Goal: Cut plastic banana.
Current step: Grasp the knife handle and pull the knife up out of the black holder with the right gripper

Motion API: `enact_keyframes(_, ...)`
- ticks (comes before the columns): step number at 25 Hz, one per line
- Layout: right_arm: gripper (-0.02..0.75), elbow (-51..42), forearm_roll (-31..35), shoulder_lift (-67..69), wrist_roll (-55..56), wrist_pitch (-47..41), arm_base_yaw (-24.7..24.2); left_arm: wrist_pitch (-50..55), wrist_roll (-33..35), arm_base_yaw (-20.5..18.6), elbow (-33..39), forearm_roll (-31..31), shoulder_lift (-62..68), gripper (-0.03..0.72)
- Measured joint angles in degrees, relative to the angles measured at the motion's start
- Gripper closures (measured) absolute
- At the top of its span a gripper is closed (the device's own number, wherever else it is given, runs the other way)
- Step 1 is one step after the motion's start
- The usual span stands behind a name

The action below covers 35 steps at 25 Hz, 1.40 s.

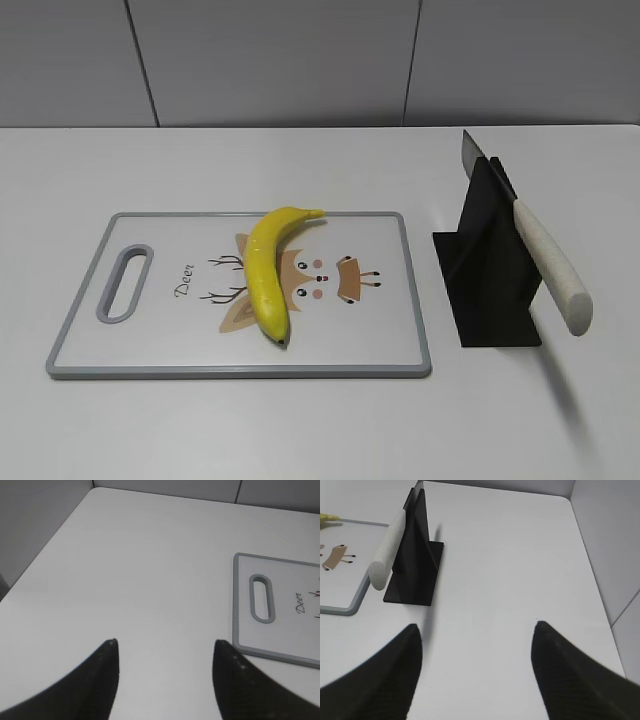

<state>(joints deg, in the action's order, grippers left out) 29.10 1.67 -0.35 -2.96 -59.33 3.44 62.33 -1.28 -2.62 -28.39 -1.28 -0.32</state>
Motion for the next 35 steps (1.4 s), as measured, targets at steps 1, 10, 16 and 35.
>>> enact_keyframes(1, 0.204, 0.0, 0.0, 0.0, 0.0, 0.0, 0.0, 0.0, 0.0, 0.0, 0.0, 0.0, 0.0, 0.109)
enact_keyframes(10, 0.204, 0.0, 0.0, 0.0, 0.0, 0.0, 0.0, 0.0, 0.0, 0.0, 0.0, 0.0, 0.0, 0.111)
enact_keyframes(16, 0.204, 0.0, 0.0, 0.0, 0.0, 0.0, 0.0, 0.0, 0.0, 0.0, 0.0, 0.0, 0.0, 0.111)
enact_keyframes(35, 0.202, 12.7, 0.7, 29.4, 0.0, -6.3, 0.0, 0.0, 0.0, 0.0, 0.0, 0.0, 0.0, 0.118)
